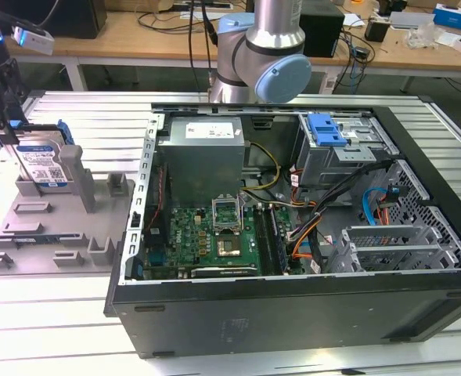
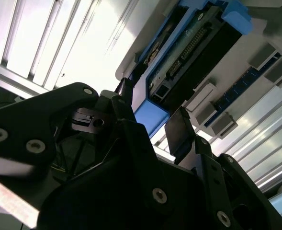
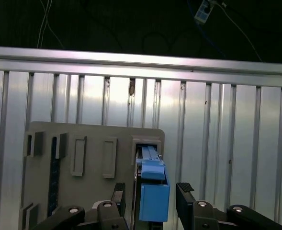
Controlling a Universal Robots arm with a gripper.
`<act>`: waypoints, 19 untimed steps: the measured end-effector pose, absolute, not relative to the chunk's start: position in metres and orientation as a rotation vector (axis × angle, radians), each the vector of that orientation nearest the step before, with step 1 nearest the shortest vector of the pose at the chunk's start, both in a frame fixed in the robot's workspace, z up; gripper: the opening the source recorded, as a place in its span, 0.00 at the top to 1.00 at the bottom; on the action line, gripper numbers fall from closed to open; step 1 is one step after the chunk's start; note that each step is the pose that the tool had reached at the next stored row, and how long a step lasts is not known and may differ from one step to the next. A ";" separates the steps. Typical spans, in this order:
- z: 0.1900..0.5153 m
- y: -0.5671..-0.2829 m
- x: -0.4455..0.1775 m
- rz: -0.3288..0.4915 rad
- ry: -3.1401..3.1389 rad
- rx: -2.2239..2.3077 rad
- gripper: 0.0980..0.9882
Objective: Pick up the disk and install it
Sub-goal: 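Pick up the disk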
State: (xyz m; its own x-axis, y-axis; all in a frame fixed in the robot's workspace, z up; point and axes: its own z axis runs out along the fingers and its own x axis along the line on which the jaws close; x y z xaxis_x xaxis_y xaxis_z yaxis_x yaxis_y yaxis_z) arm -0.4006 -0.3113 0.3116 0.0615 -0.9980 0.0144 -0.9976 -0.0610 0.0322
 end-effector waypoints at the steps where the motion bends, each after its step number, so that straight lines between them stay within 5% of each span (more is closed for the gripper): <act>1: 0.311 -0.311 -0.401 -0.018 -2.131 2.263 0.50; 19: 0.307 -0.311 -0.401 -0.019 -2.160 2.235 0.50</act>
State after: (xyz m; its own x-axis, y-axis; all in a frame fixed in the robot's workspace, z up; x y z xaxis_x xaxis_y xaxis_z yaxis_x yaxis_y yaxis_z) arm -0.4008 -0.3113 0.3070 0.0342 -0.9993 0.0144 -0.9989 -0.0337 0.0322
